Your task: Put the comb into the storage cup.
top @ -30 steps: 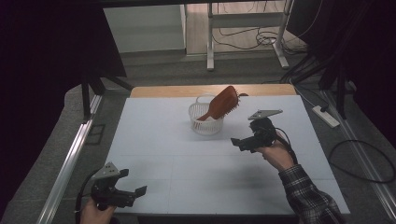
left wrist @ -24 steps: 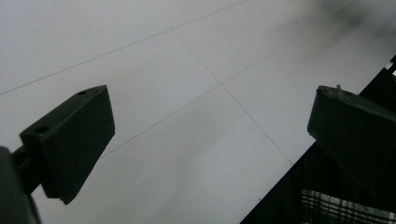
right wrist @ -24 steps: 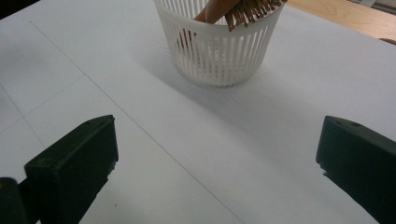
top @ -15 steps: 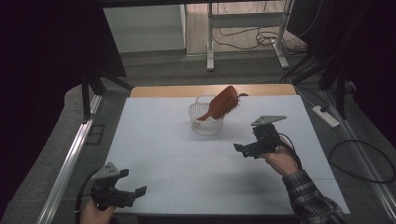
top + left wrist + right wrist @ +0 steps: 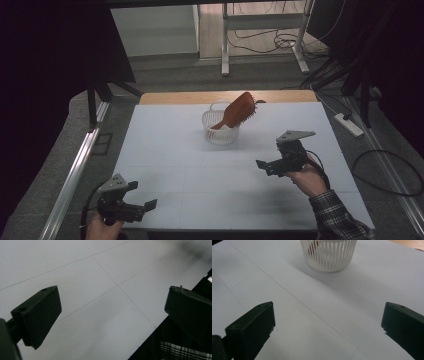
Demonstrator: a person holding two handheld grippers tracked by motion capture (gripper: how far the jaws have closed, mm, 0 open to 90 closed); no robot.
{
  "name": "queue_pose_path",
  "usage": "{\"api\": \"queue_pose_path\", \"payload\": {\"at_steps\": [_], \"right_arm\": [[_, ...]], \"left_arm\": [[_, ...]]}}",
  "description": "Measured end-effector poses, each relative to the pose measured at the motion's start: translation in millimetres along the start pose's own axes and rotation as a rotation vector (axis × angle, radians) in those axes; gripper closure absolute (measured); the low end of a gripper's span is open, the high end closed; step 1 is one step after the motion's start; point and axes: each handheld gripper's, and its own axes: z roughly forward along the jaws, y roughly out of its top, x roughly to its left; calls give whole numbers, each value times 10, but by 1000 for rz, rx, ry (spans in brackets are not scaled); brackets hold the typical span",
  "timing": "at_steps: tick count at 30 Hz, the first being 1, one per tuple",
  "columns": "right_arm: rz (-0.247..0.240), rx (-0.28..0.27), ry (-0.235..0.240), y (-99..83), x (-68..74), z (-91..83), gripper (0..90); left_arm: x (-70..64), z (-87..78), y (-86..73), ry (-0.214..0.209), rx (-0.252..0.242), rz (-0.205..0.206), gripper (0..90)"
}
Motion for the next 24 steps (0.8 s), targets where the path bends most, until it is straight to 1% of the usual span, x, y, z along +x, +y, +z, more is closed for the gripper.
{"api": "queue_pose_path", "payload": {"at_steps": [10, 16, 24], "right_arm": [[1, 30, -4, -141, 2, -104, 0], [10, 33, -9, -219, -12, -186, 0], [29, 35, -26, -335, -55, -298, 0]], "left_arm": [[-3, -2, 1, 5, -2, 2, 15], [-16, -6, 2, 14, -4, 11, 12], [-20, -11, 2, 18, -5, 12, 9]]}}
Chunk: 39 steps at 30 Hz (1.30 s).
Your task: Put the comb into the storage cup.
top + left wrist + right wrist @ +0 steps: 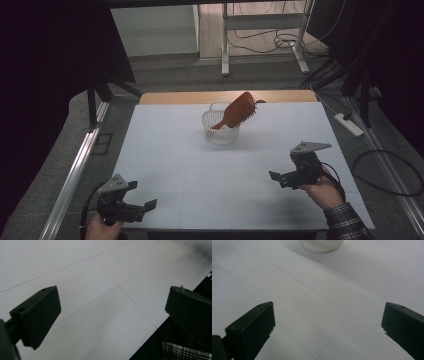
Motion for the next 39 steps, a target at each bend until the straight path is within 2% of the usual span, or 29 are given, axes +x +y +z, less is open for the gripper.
{"api": "queue_pose_path", "payload": {"at_steps": [10, 29, 39], "right_arm": [[26, 3, -27, -134, -53, -136, 0], [43, 30, -86, -397, -107, -339, 0], [62, 36, -100, -509, -105, -441, 0]], "left_arm": [[4, 4, 0, -5, 4, -1, 10], [8, 8, 0, -8, 7, -8, 11], [9, 9, 1, -7, 10, -8, 11]]}}
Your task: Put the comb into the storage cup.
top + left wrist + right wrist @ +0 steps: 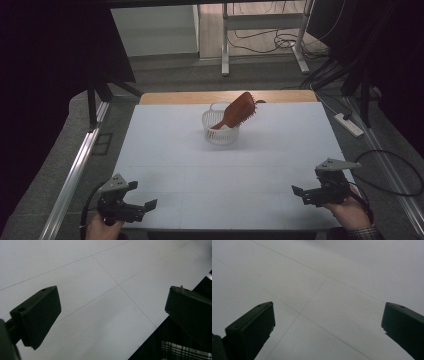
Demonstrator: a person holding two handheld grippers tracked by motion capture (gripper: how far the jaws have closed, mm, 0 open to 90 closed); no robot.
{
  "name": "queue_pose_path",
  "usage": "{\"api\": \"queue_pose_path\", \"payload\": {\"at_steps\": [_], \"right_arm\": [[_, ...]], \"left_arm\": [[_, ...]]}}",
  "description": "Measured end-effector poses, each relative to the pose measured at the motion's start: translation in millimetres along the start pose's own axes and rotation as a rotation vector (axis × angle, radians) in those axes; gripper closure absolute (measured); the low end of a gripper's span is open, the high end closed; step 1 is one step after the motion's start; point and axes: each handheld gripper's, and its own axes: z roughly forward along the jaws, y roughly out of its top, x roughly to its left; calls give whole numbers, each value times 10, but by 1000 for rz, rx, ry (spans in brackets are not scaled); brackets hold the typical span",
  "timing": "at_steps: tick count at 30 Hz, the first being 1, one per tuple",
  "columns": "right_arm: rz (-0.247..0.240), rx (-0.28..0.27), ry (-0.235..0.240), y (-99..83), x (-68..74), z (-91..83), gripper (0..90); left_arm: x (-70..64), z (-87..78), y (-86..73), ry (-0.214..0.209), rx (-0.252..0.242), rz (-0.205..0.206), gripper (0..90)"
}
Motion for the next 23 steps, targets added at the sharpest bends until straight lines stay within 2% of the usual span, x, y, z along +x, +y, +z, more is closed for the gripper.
{"api": "queue_pose_path", "payload": {"at_steps": [9, 23], "right_arm": [[15, 20, -18, -100, -17, -62, 0], [35, 10, -42, -170, -47, -181, 0]], "left_arm": [[4, -1, -3, 0, -1, -3, 11], [9, 3, 2, -6, -3, -9, 11]]}}
